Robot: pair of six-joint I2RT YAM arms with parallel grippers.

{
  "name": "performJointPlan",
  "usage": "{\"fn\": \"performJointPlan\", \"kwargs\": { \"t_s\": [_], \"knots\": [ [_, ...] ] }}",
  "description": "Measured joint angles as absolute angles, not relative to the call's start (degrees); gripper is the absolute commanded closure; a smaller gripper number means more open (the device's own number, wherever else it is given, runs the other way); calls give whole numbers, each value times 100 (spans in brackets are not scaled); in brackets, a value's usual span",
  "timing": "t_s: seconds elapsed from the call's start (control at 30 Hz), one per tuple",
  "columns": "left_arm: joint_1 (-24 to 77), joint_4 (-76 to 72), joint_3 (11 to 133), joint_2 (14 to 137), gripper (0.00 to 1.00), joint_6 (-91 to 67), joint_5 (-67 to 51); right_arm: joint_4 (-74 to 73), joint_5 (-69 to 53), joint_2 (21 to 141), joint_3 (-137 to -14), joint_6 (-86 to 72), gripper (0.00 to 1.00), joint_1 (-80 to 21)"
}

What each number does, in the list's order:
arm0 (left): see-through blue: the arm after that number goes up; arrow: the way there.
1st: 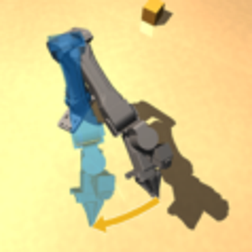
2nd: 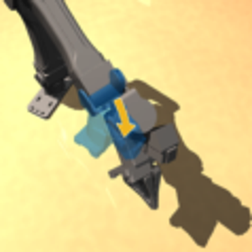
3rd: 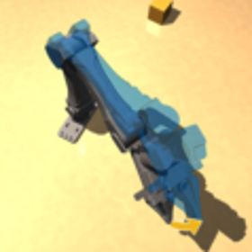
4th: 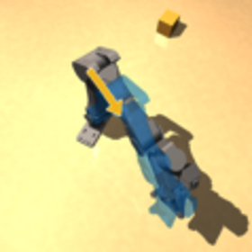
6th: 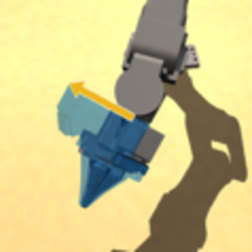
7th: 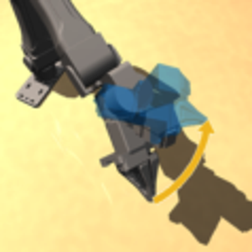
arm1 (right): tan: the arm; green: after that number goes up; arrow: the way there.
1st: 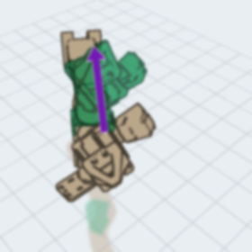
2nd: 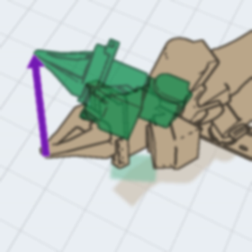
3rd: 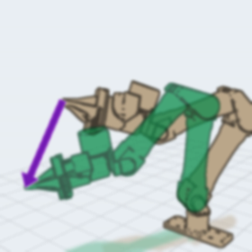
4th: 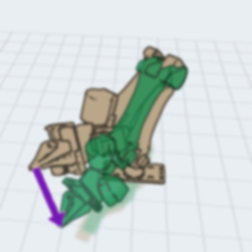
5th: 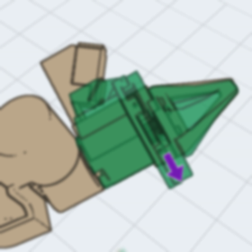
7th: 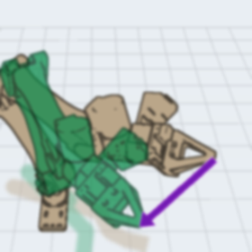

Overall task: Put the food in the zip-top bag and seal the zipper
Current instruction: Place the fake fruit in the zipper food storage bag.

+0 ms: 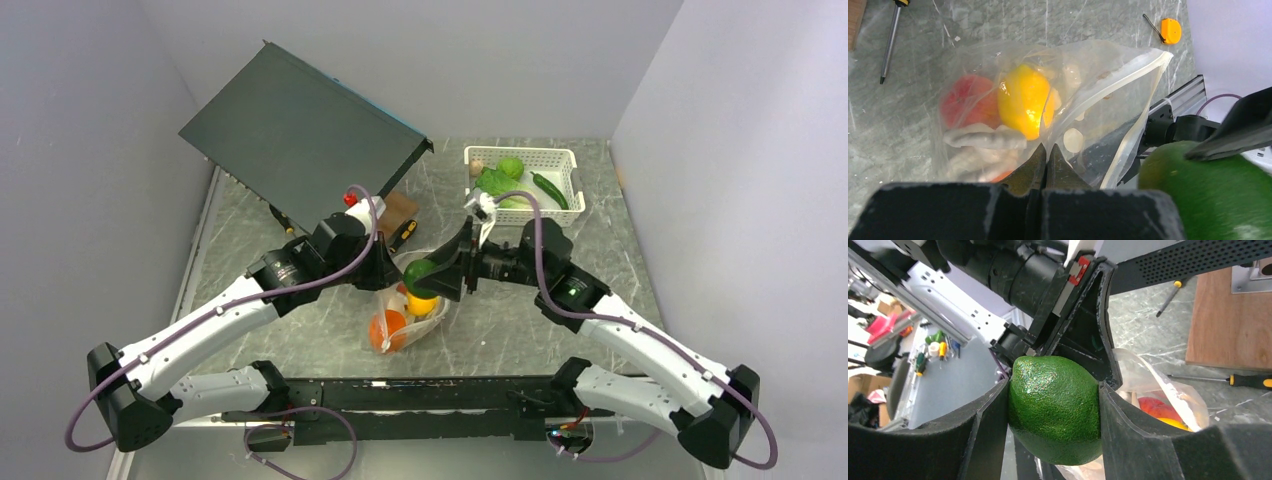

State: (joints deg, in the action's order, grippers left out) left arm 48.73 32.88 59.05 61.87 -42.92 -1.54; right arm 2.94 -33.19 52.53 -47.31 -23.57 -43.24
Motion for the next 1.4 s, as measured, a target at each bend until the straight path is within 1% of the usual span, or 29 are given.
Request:
{"fn": "performJointPlan", "kwargs": {
  "t_s": [0.03,0.1,0.23,0.3,0.6,0.73,0.93,1.1,1.27,1.4],
  "knots": [
    [4873,3288,5920,6187,100,-4289,-150,290,-3262,5308,-4733,-2252,75,-4447],
    [4873,3291,5933,6184,100,-4292,-145,220,-3057,5435,-4768,-2032,63,-4681],
    [4873,3299,5933,6184,100,-4289,-145,-36,-2578,5601,-4847,-1682,48,-4967],
    [4873,3321,5933,6178,100,-4289,-145,-154,-2403,5671,-4895,-1570,42,-5024],
    [4873,3380,5933,6090,100,-4287,-119,-628,-1782,6020,-5262,-1284,26,-5168],
    [4873,3391,5933,6080,100,-4274,-106,-679,-1693,6023,-5345,-1232,23,-5179],
    [4873,3395,5933,6077,100,-4268,-99,-703,-1627,6020,-5389,-1197,23,-5181],
    [4873,3413,5933,6038,100,-4268,-99,-801,-1308,6029,-5527,-1201,24,-5179],
    [4873,3461,5933,5994,100,-4261,-97,-913,-829,6097,-5878,-1197,24,-5181],
    [4873,3494,5933,5970,100,-4244,-95,-982,-23,6156,-6047,-1240,24,-5168]
  ]
}}
